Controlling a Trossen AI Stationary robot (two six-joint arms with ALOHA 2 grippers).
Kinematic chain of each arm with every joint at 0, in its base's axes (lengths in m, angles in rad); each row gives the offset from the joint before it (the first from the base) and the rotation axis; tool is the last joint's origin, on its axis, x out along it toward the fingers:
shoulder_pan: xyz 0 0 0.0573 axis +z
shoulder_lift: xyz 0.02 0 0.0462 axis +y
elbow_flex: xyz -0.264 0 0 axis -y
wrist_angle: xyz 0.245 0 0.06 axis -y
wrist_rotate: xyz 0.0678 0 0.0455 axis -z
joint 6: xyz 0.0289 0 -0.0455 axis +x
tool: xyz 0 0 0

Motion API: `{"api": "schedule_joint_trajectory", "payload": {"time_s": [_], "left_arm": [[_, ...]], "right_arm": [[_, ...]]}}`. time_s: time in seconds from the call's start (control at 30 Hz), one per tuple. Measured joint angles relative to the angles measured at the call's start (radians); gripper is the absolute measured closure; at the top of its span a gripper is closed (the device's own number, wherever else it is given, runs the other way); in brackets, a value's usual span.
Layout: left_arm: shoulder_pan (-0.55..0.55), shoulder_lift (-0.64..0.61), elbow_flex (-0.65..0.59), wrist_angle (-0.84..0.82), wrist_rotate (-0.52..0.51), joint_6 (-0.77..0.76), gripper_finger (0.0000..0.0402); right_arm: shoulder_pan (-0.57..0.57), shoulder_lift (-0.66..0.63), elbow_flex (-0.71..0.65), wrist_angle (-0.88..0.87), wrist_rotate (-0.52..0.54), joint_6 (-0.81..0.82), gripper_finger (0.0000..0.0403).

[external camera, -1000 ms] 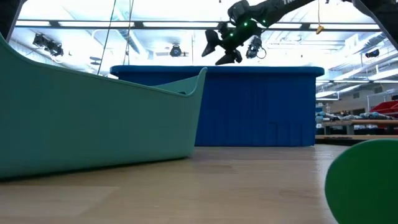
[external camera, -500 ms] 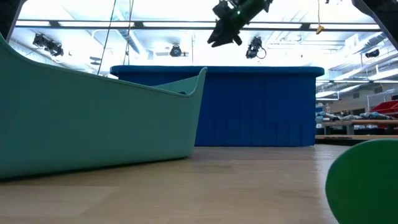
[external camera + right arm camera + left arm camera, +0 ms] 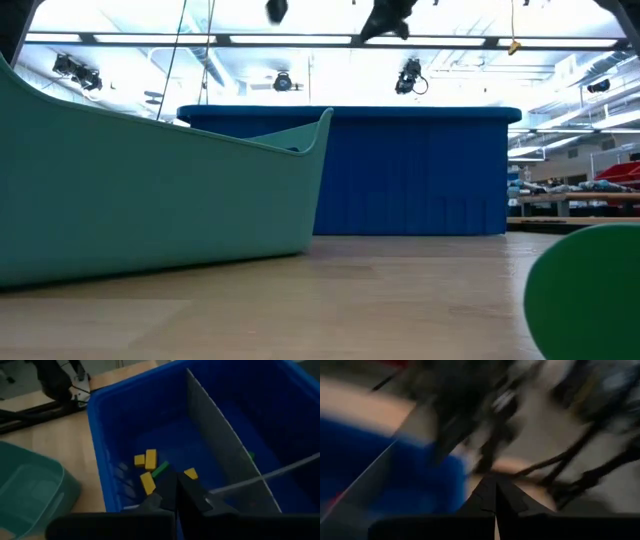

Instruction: Sort Items/Unsort Items

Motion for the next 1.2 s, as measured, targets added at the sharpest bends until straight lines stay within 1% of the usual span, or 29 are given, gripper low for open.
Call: {"api": "schedule_joint_trajectory", "payload": {"time_s": [0.1,0.2,0.23,0.3,0.4,0.57,0.67,0.73,0.87,1.03,1.2], "left_arm": [[0.008,0.0,0.0,-0.205,-0.185,0.154,0.0401],[0.008,0.012,0.0,-0.373,-0.377,0.271,0.0401],[0.007,0.022,0.0,-0.421,-0.421,0.298,0.0401],[0.007,0.045,0.0,-0.497,-0.474,0.332,0.0401],[0.006,0.094,0.0,-0.562,-0.521,0.335,0.0401],[0.006,0.185,-0.001,-0.576,-0.572,0.325,0.0401],[0.005,0.241,-0.001,-0.578,-0.592,0.291,0.0397],[0.004,0.277,-0.001,-0.584,-0.598,0.249,0.0387],[-0.001,0.346,-0.001,-0.615,-0.647,0.222,0.0353],[-0.012,0.425,-0.001,-0.651,-0.66,0.222,0.0294],[-0.03,0.48,-0.001,-0.651,-0.679,0.218,0.0241]], "right_arm": [[0.01,-0.044,0.0,-0.002,0.038,0.031,0.0401],[0.015,-0.083,0.0,0.001,0.068,0.06,0.0401],[0.016,-0.093,0.0,0.001,0.075,0.068,0.0401],[0.015,-0.104,0.0,0.0,0.086,0.086,0.0401],[0.013,-0.111,0.0,0.0,0.09,0.113,0.0402],[0.014,-0.111,-0.001,-0.026,0.089,0.149,0.0402],[0.014,-0.111,-0.001,-0.047,0.088,0.151,0.0402],[0.014,-0.111,-0.001,-0.065,0.088,0.164,0.0402],[0.014,-0.111,-0.001,-0.111,0.085,0.179,0.0402],[0.014,-0.111,-0.001,-0.126,0.083,0.17,0.0403],[0.014,-0.111,-0.001,-0.126,0.083,0.171,0.0403]]}}
